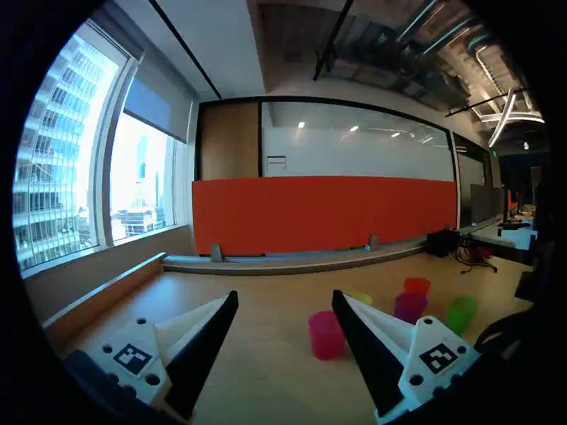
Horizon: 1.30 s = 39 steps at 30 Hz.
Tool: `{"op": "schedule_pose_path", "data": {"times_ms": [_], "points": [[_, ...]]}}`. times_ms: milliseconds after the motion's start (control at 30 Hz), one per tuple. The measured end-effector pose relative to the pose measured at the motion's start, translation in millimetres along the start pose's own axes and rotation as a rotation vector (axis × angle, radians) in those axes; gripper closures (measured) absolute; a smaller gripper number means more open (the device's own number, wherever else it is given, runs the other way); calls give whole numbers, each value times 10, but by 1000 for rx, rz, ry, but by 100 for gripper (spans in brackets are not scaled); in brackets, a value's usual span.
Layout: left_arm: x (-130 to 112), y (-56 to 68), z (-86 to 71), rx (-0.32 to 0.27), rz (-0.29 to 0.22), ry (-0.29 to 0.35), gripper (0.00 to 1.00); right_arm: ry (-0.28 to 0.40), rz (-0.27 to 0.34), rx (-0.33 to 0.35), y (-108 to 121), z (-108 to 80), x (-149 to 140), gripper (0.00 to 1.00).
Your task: Pour water
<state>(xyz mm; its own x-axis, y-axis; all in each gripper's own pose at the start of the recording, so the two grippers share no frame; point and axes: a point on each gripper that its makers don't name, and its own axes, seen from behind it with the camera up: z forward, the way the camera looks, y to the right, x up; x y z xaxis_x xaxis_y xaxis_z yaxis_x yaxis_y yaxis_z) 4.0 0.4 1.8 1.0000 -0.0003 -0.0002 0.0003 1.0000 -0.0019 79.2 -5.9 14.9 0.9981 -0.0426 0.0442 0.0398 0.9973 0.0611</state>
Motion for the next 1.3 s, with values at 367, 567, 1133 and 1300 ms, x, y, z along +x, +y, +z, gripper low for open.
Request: {"op": "schedule_pose_path", "data": {"times_ms": [367, 567, 1133, 1300], "points": [[704, 65, 136, -38, -9, 16, 1, -4, 15, 30, -9, 81, 606, 0], [1192, 42, 172, -49, -3, 52, 1, -4, 26, 48, -5, 116, 918, 0], [1496, -13, 275, -88, 6, 26, 1, 13, 4, 138, -129, 182, 1305, 0], [1454, 116, 301, -158, -12, 12, 1, 15, 8, 203, -206, 148, 1306, 0]]}}
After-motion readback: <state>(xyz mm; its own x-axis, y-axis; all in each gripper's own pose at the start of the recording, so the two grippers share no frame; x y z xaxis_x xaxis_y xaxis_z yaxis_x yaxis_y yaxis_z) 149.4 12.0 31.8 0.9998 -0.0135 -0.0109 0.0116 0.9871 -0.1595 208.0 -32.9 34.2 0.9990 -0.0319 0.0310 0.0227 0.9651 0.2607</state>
